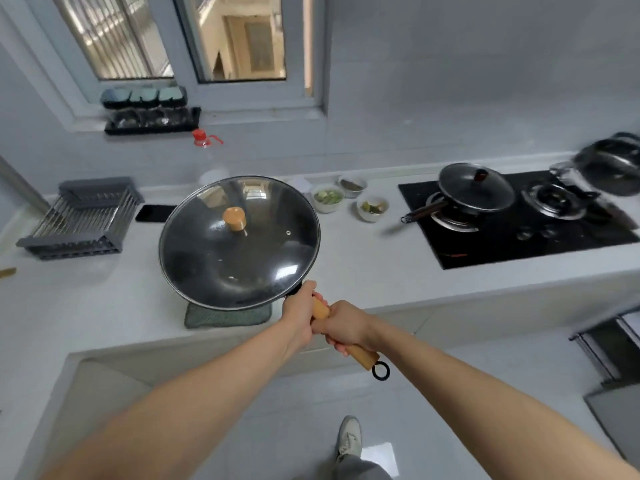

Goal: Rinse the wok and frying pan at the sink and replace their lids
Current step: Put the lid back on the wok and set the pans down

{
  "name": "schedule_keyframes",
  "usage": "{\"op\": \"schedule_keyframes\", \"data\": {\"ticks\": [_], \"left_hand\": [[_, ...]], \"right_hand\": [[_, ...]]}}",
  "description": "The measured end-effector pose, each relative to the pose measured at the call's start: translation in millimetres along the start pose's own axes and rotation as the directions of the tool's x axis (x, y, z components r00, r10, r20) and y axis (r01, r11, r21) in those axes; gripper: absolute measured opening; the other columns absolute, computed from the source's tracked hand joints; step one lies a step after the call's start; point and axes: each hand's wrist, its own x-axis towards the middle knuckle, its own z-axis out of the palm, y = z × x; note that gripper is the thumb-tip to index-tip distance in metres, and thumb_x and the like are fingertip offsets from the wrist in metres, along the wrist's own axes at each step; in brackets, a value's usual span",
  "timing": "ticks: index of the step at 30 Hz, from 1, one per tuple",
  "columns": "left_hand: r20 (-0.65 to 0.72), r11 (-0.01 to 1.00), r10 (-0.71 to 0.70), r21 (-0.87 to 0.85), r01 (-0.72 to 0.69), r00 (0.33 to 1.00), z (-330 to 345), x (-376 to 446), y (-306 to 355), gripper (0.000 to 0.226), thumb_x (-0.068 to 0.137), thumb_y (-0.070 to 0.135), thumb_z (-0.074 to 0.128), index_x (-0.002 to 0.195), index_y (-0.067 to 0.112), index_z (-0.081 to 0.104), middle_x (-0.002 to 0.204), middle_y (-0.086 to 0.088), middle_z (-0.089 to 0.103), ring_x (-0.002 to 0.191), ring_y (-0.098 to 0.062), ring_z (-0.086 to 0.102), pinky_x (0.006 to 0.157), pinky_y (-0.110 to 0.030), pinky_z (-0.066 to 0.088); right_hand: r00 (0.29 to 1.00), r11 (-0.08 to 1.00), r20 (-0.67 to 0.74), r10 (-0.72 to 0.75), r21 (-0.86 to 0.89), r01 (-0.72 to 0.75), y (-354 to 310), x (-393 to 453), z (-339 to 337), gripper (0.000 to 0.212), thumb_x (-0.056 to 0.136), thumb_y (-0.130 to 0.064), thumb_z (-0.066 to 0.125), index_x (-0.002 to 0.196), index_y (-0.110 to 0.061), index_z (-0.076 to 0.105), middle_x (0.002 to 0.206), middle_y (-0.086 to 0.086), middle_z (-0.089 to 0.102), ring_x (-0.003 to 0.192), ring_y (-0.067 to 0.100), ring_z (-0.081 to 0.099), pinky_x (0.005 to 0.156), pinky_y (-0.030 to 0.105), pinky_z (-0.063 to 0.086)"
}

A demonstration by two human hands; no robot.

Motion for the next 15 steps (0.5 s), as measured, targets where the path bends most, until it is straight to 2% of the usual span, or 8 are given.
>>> {"op": "schedule_keyframes", "data": {"ticks": [8, 11, 15], "left_hand": [[0.235, 0.983, 0.016, 0.173, -0.058, 0.972, 107.5, -78.2, -38.0, 0.025, 0.094, 0.022, 0.057, 0.072, 0.012, 0.051, 0.067, -0.002, 0.053, 0.059, -0.017, 0.051, 0.056, -0.027, 0.044], [0.304, 0.96, -0.016, 0.272, -0.071, 0.952, 154.8, -102.6, -65.8, 0.026, 0.091, 0.024, 0.058, 0.069, 0.012, 0.052, 0.07, -0.003, 0.055, 0.058, -0.019, 0.052, 0.058, -0.027, 0.044], [0.386, 0.929, -0.083, 0.363, -0.069, 0.919, 216.1, -131.0, -104.5, 0.029, 0.091, 0.024, 0.057, 0.065, 0.014, 0.051, 0.06, -0.002, 0.053, 0.051, -0.02, 0.05, 0.053, -0.026, 0.041]], "right_hand": [[0.97, 0.985, -0.228, 0.082, 0.169, -0.043, 51.0, -112.2, -62.3, 0.012, 0.079, -0.02, 0.059, 0.074, -0.01, 0.055, 0.052, -0.001, 0.054, 0.039, 0.011, 0.047, 0.047, 0.024, 0.045], [0.948, 0.964, -0.291, 0.128, 0.261, -0.05, 84.3, -152.1, -87.6, 0.01, 0.08, -0.019, 0.057, 0.083, -0.009, 0.055, 0.055, 0.0, 0.053, 0.04, 0.01, 0.046, 0.046, 0.024, 0.045], [0.916, 0.924, -0.345, 0.207, 0.377, -0.067, 127.8, -199.9, -121.9, 0.006, 0.083, -0.016, 0.055, 0.084, -0.01, 0.054, 0.055, 0.0, 0.051, 0.043, 0.01, 0.044, 0.044, 0.023, 0.042]]}}
